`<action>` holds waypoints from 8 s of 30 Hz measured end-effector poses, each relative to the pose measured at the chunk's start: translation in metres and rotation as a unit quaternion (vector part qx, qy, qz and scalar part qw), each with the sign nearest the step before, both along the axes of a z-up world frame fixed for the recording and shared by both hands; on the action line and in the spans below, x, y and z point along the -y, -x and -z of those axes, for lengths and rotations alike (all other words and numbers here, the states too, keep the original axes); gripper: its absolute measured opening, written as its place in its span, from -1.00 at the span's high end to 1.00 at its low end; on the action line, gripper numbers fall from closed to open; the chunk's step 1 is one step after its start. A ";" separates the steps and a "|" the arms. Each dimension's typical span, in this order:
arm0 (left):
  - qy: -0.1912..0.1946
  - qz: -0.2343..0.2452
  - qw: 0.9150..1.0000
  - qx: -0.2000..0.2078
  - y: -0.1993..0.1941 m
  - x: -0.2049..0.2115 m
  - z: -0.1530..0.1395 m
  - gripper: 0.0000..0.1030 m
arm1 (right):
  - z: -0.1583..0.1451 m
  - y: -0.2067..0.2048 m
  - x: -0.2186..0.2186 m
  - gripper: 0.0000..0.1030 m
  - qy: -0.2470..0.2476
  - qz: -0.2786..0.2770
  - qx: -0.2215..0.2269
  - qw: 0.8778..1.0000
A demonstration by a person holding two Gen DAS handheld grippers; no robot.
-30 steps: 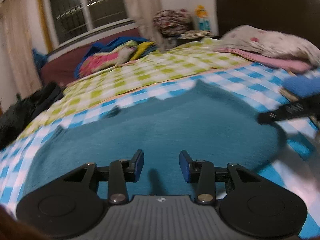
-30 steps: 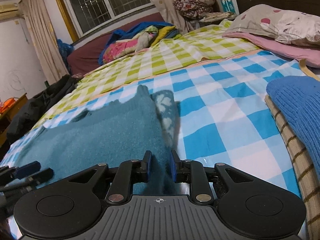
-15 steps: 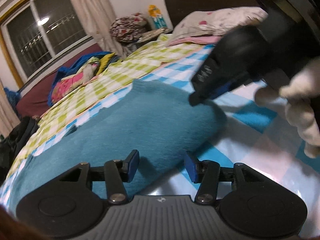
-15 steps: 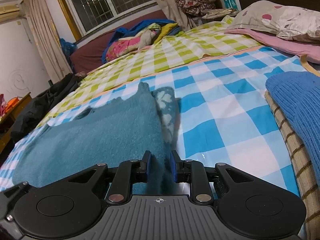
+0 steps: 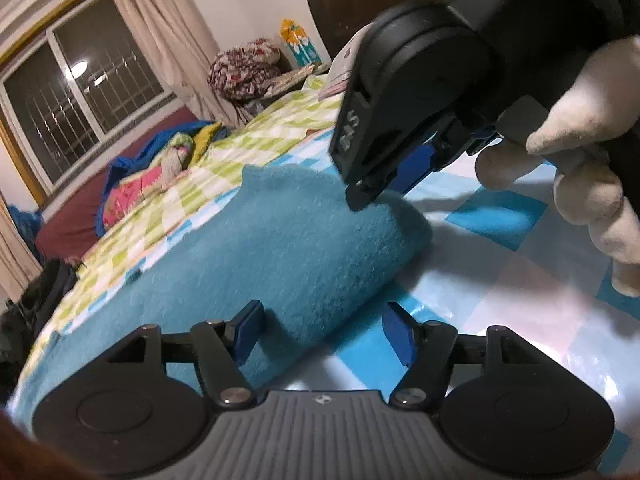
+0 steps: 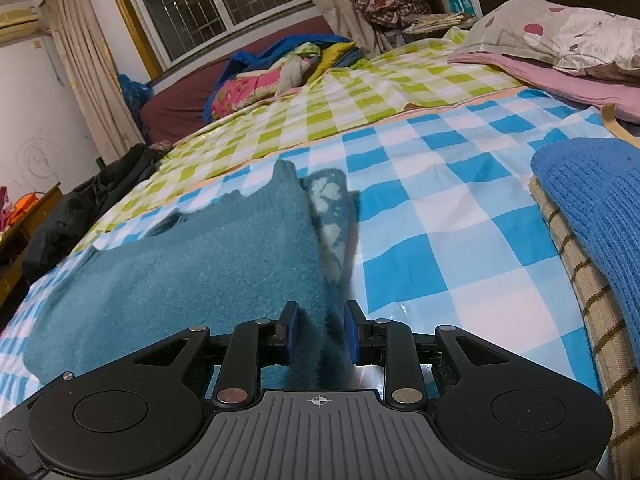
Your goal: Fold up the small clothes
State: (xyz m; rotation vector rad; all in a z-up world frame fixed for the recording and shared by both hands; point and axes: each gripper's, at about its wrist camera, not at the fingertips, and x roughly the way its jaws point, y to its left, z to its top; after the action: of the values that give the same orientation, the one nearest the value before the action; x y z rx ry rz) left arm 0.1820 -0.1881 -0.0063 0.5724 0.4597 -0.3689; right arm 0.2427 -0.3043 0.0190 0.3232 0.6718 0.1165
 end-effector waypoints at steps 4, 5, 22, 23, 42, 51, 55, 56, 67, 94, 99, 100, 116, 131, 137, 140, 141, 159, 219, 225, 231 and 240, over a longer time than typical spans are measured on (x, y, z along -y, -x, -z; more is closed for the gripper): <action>-0.020 0.016 0.999 0.026 -0.002 0.014 0.004 -0.40 | 0.001 -0.001 0.001 0.49 -0.007 0.000 -0.001 1.000; -0.026 0.021 0.999 0.034 -0.003 0.018 0.005 -0.40 | 0.002 -0.001 0.003 0.47 -0.014 0.001 -0.003 1.000; -0.027 0.040 0.997 0.057 -0.012 0.020 0.003 0.31 | 0.001 -0.010 0.046 -0.14 -0.151 0.001 -0.020 0.988; -0.022 0.042 0.997 0.055 -0.013 0.018 0.001 0.34 | 0.002 -0.015 0.049 -0.16 -0.154 0.001 -0.022 0.988; 0.068 0.061 0.995 0.037 -0.017 -0.010 -0.014 0.48 | 0.028 -0.112 0.030 -0.46 -0.182 -0.025 -0.061 0.981; 0.078 0.062 0.994 0.034 -0.015 -0.013 -0.016 0.52 | 0.032 -0.117 0.034 0.37 -0.221 -0.019 -0.075 0.972; 0.095 0.062 0.993 0.037 -0.004 -0.017 -0.026 0.53 | 0.023 -0.100 0.041 0.53 -0.257 -0.011 -0.064 0.964; 0.104 0.060 0.992 0.036 -0.002 -0.019 -0.030 0.53 | 0.019 -0.095 0.042 0.54 -0.263 -0.008 -0.060 0.963; 0.240 0.032 0.970 0.025 0.010 -0.068 -0.081 0.53 | -0.044 -0.072 0.024 0.56 -0.276 0.000 -0.031 0.961; 0.398 -0.159 0.903 0.026 -0.029 -0.319 -0.067 0.54 | -0.065 -0.144 -0.256 0.56 -0.208 -0.078 -0.063 0.973; 0.434 -0.192 0.880 -0.005 -0.045 -0.357 -0.039 0.54 | -0.038 -0.153 -0.296 0.55 -0.174 -0.074 -0.089 0.978; 0.442 -0.197 0.875 -0.010 -0.046 -0.365 -0.034 0.54 | -0.033 -0.155 -0.301 0.55 -0.173 -0.069 -0.094 0.978; 0.556 -0.249 0.790 -0.071 -0.054 -0.439 0.013 0.42 | -0.030 -0.159 -0.371 0.11 -0.127 -0.070 -0.077 0.986; 0.422 -0.239 0.873 0.058 -0.023 -0.413 -0.045 0.35 | -0.036 -0.167 -0.403 -0.27 -0.042 -0.156 -0.068 0.984; 0.351 -0.247 0.903 0.002 -0.083 -0.406 -0.036 0.35 | -0.043 -0.169 -0.372 -0.27 -0.115 -0.179 -0.076 0.974; 0.338 -0.262 0.903 -0.034 -0.099 -0.414 -0.021 0.31 | -0.057 -0.157 -0.354 -0.27 -0.124 -0.187 -0.056 0.973; 0.334 -0.265 0.904 -0.039 -0.099 -0.416 -0.017 0.31 | -0.061 -0.151 -0.348 -0.27 -0.122 -0.190 -0.048 0.973; 0.348 -0.281 0.890 -0.084 -0.095 -0.425 -0.007 0.25 | -0.002 -0.034 -0.260 -0.44 -0.084 -0.170 -0.078 0.979; 0.242 -0.266 0.930 -0.075 -0.081 -0.328 -0.013 0.27 | -0.016 0.018 -0.312 0.34 0.064 -0.304 -0.030 0.950; 0.264 -0.275 0.920 -0.085 -0.078 -0.334 -0.023 0.27 | -0.018 0.026 -0.313 0.34 0.076 -0.297 -0.024 0.952; 0.258 -0.273 0.924 -0.070 -0.057 -0.328 -0.044 0.29 | -0.031 0.033 -0.304 0.34 0.069 -0.279 -0.027 0.957; 0.249 -0.260 0.931 -0.066 -0.025 -0.321 -0.052 0.29 | -0.042 0.050 -0.299 0.34 0.085 -0.271 -0.016 0.959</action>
State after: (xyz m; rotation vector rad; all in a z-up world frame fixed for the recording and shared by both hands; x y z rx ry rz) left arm 0.2073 0.1332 0.0454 -0.0794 0.6010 -0.0043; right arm 0.1925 -0.0052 0.0611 -0.0330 0.7851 0.5736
